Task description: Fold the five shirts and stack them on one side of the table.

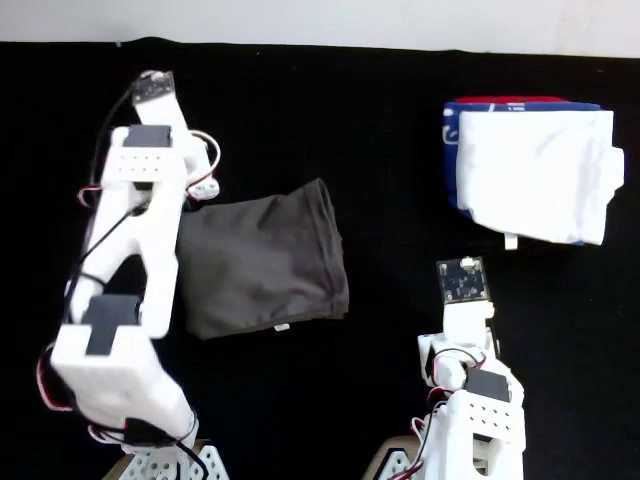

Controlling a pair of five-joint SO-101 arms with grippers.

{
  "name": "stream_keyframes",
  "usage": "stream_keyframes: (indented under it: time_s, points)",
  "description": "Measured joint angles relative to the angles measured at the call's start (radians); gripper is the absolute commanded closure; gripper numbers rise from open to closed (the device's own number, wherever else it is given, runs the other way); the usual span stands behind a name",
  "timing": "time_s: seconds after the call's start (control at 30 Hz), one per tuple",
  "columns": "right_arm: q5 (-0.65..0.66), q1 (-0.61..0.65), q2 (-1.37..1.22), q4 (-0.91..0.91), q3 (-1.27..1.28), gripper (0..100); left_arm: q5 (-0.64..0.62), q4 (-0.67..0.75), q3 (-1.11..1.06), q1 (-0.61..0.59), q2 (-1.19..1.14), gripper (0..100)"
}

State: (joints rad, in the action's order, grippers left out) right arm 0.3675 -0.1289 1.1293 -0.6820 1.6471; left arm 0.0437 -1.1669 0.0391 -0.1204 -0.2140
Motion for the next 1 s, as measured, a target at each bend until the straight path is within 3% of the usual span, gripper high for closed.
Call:
stream_keyframes:
  time_s: [0.17,0.33,0.5,0.67,0.8,1.0]
  points:
    - [0.000,0.000,0.000,0.000,0.000,99.1,0.002,-0.144,-0.061,0.000,0.080,99]
    - [0.000,0.000,0.000,0.000,0.000,99.1,0.002,-0.166,-0.282,0.002,0.249,99]
    - [0.000,0.000,0.000,0.000,0.000,99.1,0.120,-0.029,-0.651,-0.005,0.629,99]
    - [0.000,0.000,0.000,0.000,0.000,99.0,0.209,0.110,-1.028,-0.175,0.990,99]
    - [0.000,0.000,0.000,0.000,0.000,98.9,0.213,0.133,-1.158,-0.282,1.059,99]
    - [0.000,-0.009,-0.006,-0.155,-0.109,97.9,0.213,0.281,-1.349,-0.308,1.062,99]
